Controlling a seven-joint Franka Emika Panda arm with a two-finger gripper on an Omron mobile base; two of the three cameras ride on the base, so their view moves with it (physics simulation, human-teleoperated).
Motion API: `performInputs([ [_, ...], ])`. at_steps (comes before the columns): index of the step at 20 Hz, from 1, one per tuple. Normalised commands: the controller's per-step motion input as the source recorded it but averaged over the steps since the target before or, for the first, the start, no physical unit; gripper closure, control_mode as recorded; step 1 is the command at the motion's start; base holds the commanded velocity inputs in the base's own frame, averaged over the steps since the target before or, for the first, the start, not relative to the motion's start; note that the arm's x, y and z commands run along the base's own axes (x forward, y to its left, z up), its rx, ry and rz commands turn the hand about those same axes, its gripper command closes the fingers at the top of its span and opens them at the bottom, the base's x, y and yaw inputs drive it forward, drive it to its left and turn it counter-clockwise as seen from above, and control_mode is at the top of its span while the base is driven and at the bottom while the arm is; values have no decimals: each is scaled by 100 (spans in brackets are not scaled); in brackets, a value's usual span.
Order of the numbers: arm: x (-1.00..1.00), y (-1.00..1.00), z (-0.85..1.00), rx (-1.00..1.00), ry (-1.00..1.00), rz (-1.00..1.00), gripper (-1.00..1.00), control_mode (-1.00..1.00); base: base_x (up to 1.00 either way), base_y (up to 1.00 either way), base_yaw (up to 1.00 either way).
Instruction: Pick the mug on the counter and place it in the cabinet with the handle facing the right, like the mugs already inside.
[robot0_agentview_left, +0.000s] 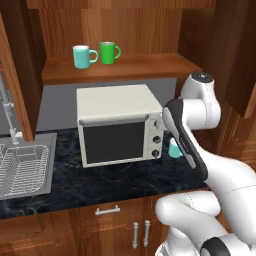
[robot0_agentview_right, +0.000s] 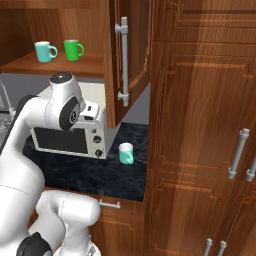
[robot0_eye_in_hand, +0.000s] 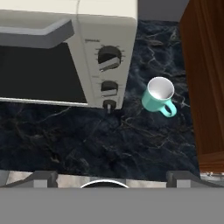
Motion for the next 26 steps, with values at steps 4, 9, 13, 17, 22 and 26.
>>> performInputs([
  [4,0,-4,-31,0,0,0,-100,-100,0,0,0],
  [9,0,-9,-35,-1,0,0,-100,-100,0,0,0],
  [13,0,-16,-36,-3,0,0,-100,-100,0,0,0],
  [17,0,-18,-38,-5,0,0,-100,-100,0,0,0],
  [22,0,-23,-36,-1,0,0,-100,-100,0,0,0],
  [26,8,-19,-32,-1,0,0,-100,-100,0,0,0],
])
